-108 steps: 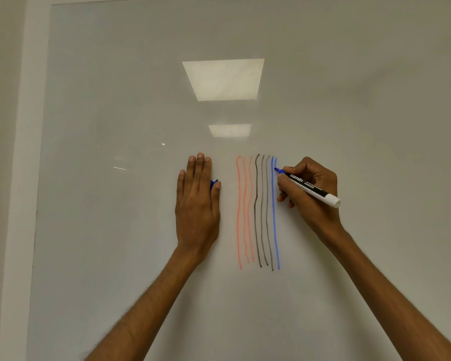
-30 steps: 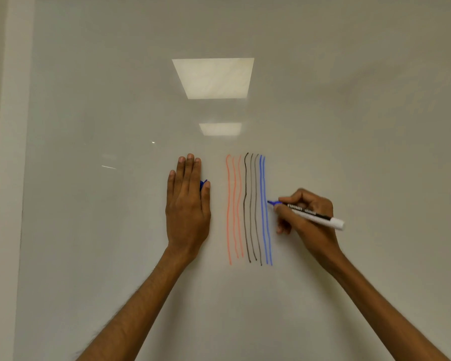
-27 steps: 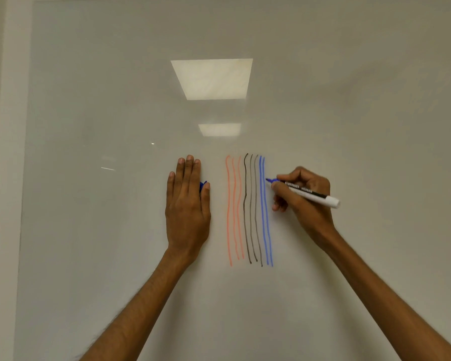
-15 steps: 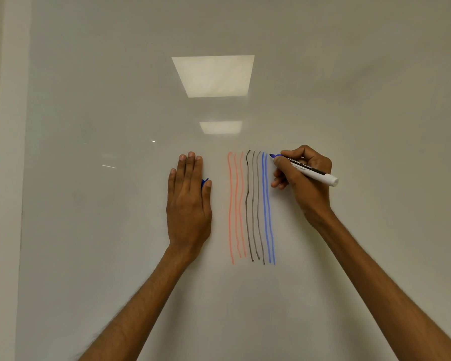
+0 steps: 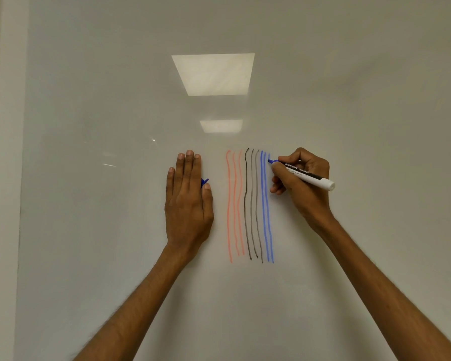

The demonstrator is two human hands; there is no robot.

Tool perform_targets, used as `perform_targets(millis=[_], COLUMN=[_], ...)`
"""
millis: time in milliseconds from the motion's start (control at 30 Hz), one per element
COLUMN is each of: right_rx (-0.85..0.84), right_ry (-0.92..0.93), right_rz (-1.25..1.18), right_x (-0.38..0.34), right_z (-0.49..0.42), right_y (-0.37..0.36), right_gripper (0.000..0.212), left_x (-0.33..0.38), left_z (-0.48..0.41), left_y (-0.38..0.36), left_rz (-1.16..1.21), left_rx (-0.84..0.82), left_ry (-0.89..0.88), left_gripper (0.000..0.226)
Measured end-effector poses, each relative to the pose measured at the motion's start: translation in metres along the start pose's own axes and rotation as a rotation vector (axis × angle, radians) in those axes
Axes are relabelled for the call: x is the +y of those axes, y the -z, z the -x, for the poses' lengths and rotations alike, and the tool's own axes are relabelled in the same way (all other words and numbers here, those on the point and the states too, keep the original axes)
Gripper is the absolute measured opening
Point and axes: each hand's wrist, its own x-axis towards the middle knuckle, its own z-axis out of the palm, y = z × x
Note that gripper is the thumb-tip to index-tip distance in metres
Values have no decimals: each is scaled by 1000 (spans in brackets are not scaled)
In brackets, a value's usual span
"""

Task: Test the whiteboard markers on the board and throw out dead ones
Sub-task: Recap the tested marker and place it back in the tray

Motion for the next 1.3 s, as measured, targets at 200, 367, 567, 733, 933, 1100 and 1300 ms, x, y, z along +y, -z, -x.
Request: perform_targets(millis=[200, 367, 567, 733, 933, 1100, 1300], right_rx=[-18, -44, -64, -78, -104, -114, -124], right_ry=[4, 8, -12, -25, -33, -42, -77], right_rz=[2, 3, -9, -19, -22, -16, 9], right_x=[5, 9, 13, 17, 23, 27, 30], right_z=[7, 17, 29, 39, 53, 61, 74], right_y=[4, 8, 13, 16, 21, 24, 28], right_gripper=[10, 10, 8, 10, 13, 17, 14], left_x=[0, 1, 1, 1, 1, 1, 1], left_z=[1, 1, 2, 3, 3, 4, 5], left_y=[0, 1, 1, 1, 2, 2, 1], left_rz=[-12, -30, -27, -28, -26, -23, -19], left_rx=[2, 0, -2, -2, -1, 0, 2], left_ry=[-7, -13, -8, -9, -12, -13, -15], left_gripper=[56, 57, 57, 57, 57, 58, 57])
